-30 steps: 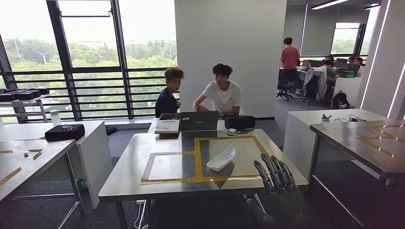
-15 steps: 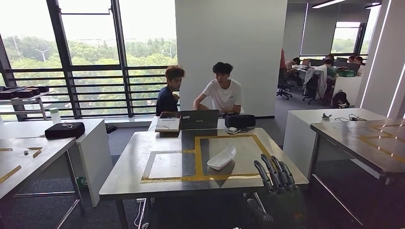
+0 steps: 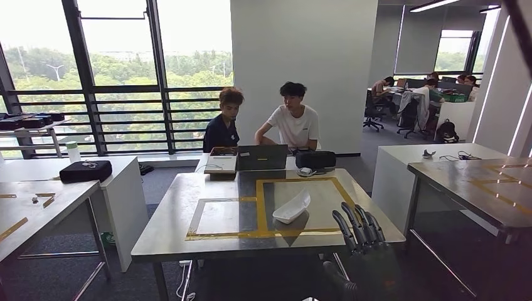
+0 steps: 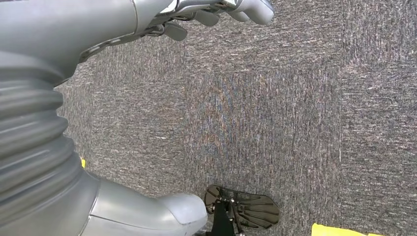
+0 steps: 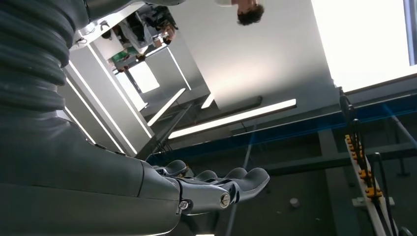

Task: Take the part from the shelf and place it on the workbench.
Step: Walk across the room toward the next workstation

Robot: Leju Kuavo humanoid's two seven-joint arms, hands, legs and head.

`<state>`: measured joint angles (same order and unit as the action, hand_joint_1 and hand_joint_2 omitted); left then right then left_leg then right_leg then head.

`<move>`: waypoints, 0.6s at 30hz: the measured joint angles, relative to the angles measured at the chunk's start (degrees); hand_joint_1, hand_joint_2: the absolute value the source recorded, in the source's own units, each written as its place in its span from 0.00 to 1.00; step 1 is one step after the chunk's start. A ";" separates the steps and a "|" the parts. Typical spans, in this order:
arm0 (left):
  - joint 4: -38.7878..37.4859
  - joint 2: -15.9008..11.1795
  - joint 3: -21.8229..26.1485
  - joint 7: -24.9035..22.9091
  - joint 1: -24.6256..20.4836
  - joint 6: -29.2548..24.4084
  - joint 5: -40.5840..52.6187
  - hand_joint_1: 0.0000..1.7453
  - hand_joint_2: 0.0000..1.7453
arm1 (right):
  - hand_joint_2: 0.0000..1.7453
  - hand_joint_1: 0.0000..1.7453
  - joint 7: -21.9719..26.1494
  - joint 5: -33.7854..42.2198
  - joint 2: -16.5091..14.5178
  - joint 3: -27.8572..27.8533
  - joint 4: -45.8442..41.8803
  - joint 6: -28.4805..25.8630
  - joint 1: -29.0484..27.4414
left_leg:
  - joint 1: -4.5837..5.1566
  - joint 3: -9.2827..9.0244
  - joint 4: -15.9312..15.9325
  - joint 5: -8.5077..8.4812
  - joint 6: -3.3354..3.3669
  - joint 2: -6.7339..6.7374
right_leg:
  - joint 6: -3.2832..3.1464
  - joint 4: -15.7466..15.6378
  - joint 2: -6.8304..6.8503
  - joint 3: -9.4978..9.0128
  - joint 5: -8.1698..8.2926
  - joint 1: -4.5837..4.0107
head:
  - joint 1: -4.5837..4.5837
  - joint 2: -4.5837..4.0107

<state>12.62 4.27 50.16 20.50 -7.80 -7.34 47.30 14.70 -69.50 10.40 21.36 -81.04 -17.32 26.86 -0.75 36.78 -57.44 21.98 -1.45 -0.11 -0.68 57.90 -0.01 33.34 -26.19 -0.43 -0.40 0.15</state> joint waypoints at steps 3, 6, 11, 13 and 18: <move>0.15 -0.07 -0.53 -0.38 0.37 0.08 -1.10 0.00 1.00 | 1.00 0.00 -0.26 2.25 -0.26 -0.61 1.90 0.83 -0.77 | 0.00 0.02 0.00 -0.01 0.01 0.00 | 0.00 0.00 0.00 0.03 0.01 0.01 | 0.00 0.00; 0.49 -0.23 -1.96 -1.35 1.16 0.37 -3.44 0.00 1.00 | 1.00 0.00 -1.03 5.72 -0.64 -1.57 4.54 1.72 -2.64 | 0.01 0.08 0.00 -0.02 0.02 -0.01 | 0.01 0.00 0.00 0.08 0.02 0.01 | -0.01 0.00; 1.18 -0.56 -5.36 -3.09 2.47 0.96 -7.49 0.00 1.00 | 1.00 0.00 -2.28 11.69 -1.29 -3.01 9.00 3.13 -5.85 | 0.03 0.15 0.00 -0.02 0.02 -0.01 | 0.02 0.00 0.00 0.16 0.02 0.03 | -0.01 0.00; 1.45 -0.70 -6.79 -3.73 2.91 1.21 -8.99 0.00 1.00 | 1.00 0.00 -2.68 13.84 -1.55 -3.51 10.72 3.61 -6.94 | 0.03 0.19 0.00 -0.02 0.02 -0.01 | 0.02 0.00 0.00 0.20 0.03 0.04 | -0.01 0.00; 2.34 -1.02 -11.05 -5.66 4.36 1.90 -13.45 0.00 1.00 | 1.00 0.00 -4.10 20.37 -2.30 -4.96 15.66 5.22 -10.28 | 0.04 0.25 0.00 -0.02 0.02 -0.02 | 0.02 0.00 0.00 0.25 0.02 0.04 | -0.01 0.00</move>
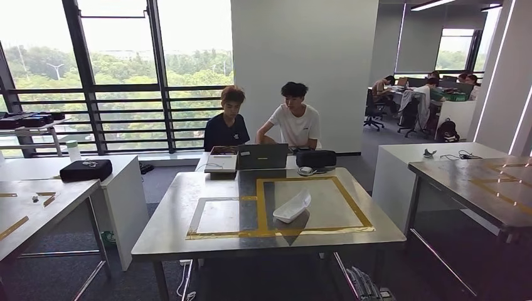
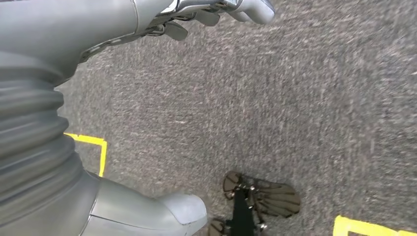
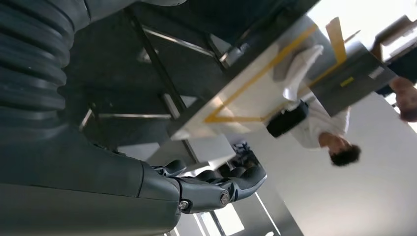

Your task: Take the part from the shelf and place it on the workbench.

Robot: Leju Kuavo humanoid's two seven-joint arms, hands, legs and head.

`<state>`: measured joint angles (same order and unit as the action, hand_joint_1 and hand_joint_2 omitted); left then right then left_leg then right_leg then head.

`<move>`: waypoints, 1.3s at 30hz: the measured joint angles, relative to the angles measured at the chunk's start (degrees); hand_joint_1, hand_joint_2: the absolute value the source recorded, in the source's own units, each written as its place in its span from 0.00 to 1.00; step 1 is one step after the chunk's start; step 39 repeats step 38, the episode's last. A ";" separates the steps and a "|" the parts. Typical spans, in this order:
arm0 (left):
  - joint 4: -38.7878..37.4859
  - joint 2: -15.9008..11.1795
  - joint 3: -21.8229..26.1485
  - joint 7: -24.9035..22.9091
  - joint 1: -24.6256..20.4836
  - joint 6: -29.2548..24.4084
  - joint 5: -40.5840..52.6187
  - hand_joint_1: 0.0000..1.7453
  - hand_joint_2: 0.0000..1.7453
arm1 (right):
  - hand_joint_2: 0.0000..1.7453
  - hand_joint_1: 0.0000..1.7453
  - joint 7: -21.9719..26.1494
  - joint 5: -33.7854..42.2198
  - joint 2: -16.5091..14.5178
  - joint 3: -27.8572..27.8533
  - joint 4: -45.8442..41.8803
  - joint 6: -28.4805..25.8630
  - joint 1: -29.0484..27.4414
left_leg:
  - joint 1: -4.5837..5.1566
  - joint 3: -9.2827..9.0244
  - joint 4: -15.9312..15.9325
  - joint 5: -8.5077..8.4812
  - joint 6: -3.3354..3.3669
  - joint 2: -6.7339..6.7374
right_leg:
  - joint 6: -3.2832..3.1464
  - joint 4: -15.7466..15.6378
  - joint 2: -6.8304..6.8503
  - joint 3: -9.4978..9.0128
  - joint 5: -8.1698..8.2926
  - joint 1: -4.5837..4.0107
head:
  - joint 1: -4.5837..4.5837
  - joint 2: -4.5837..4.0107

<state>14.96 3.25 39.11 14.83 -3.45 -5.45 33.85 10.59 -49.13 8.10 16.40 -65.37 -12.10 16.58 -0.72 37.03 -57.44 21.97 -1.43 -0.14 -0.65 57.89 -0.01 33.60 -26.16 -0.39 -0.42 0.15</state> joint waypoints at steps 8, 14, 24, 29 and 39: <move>1.47 -0.54 -7.50 -3.05 2.48 1.08 -7.11 0.00 1.00 | 1.00 0.00 -2.18 10.28 -1.21 -2.40 8.18 2.47 -5.78 | 0.00 0.05 0.00 0.05 0.04 0.00 | 0.03 -0.01 0.00 0.06 -0.03 0.01 | 0.00 0.00; 2.56 -0.91 -13.02 -5.26 4.32 1.84 -12.16 0.00 0.25 | 1.00 0.00 -3.76 17.63 -2.17 -4.49 14.18 4.29 -9.95 | 0.01 0.09 0.00 0.07 0.05 0.00 | 0.03 -0.01 0.00 0.10 -0.04 0.01 | -0.01 0.00; 4.20 -1.50 -21.71 -8.85 7.08 3.10 -20.48 0.00 0.00 | 1.00 0.00 -6.34 29.53 -3.97 -8.34 23.94 7.28 -16.23 | 0.02 0.13 0.00 0.15 0.07 0.00 | 0.03 -0.03 -0.02 0.21 -0.12 0.03 | -0.01 0.00; 5.09 -1.83 -26.55 -10.84 8.72 3.79 -25.02 0.00 0.00 | 0.75 0.00 -7.81 36.26 -4.96 -10.25 29.29 8.94 -19.76 | 0.02 0.14 0.00 0.25 0.08 0.00 | 0.01 -0.03 -0.01 0.22 -0.18 0.04 | -0.02 0.00; 6.36 -2.36 -33.80 -13.96 10.93 4.89 -32.23 0.00 0.00 | 0.00 0.00 -10.14 46.75 -6.47 -13.17 37.16 11.49 -24.47 | 0.03 0.13 0.00 0.45 0.09 -0.01 | 0.06 -0.03 -0.01 0.17 -0.32 0.05 | -0.02 0.00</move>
